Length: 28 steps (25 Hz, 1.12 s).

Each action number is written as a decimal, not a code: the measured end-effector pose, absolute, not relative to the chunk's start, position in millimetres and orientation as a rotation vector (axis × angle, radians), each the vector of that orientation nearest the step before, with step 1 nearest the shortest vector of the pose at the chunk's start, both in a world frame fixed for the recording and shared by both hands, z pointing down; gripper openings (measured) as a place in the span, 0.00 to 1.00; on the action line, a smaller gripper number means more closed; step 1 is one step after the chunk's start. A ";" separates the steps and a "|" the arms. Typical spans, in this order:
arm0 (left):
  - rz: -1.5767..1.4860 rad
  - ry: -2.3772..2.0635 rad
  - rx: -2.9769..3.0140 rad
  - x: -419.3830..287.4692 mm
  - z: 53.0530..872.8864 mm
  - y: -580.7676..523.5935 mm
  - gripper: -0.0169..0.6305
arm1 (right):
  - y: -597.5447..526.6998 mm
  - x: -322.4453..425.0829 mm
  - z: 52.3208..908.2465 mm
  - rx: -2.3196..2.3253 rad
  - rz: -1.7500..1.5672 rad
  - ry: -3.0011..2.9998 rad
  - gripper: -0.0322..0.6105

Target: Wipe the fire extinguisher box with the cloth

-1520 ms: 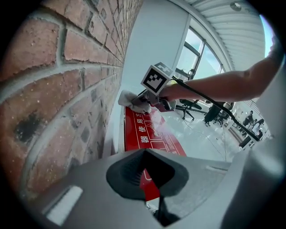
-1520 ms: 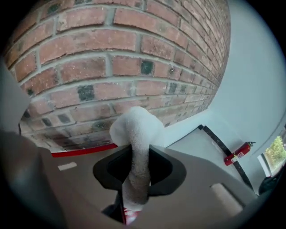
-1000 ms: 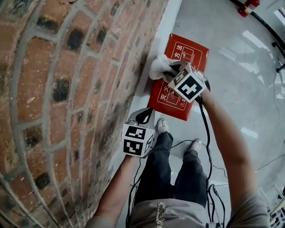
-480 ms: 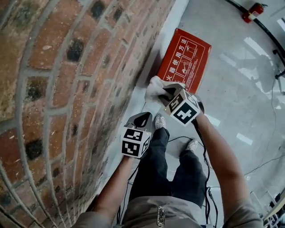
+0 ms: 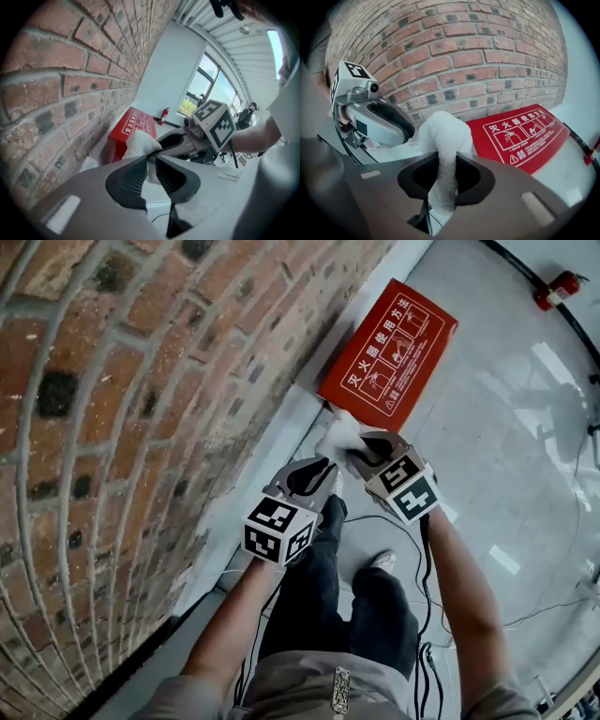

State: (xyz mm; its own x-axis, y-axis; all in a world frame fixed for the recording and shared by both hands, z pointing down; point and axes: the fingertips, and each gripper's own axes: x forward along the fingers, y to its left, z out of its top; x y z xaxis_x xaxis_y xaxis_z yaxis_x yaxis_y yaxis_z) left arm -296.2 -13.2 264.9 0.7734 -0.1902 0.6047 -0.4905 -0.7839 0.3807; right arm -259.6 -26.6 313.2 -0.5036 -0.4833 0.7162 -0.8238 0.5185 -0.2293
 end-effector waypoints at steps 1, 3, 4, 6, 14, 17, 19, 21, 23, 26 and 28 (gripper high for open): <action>0.739 -0.510 2.444 -292.9 259.8 -0.8 0.11 | -10.6 -260.4 311.5 1.060 0.760 -2.191 0.22; 0.733 -0.525 2.455 -288.2 254.0 22.9 0.12 | 20.9 -259.9 304.7 1.070 0.771 -2.224 0.22; 0.735 -0.535 2.456 -287.3 252.6 34.6 0.13 | 35.9 -259.1 300.1 1.076 0.773 -2.243 0.22; 0.734 -0.547 2.462 -286.1 249.8 59.5 0.15 | 65.1 -255.9 290.5 1.081 0.761 -2.287 0.22; 0.612 -0.334 2.531 -273.2 231.0 139.9 0.52 | 157.5 -242.5 232.5 0.910 0.722 -2.614 0.22; 0.543 -0.239 2.553 -270.6 218.5 145.4 0.61 | 173.2 -241.4 214.1 0.781 0.761 -2.726 0.22; 0.488 -0.128 2.552 -265.4 210.7 149.6 0.65 | 176.8 -245.5 207.2 0.680 0.791 -2.771 0.22; 0.430 0.002 2.517 -260.8 206.7 150.8 0.66 | 173.5 -253.2 203.5 0.593 0.821 -2.801 0.22; 0.371 0.124 2.455 -258.1 206.0 149.2 0.66 | 167.0 -262.9 205.5 0.522 0.864 -2.813 0.22; 0.335 0.216 2.410 -260.2 215.8 135.0 0.52 | 145.4 -272.5 225.6 0.524 0.923 -2.786 0.22; 0.337 0.191 2.425 -267.1 230.4 117.0 0.38 | 124.2 -273.2 246.1 0.605 0.961 -2.756 0.22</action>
State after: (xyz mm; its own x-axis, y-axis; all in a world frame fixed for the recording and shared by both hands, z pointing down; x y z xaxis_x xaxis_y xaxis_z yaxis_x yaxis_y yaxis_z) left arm -267.1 117.0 230.4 0.9560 0.2228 0.1909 0.0491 -0.7630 0.6445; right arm -273.2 124.2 246.1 -0.9053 -0.3215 0.2777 -0.4245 0.7115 -0.5600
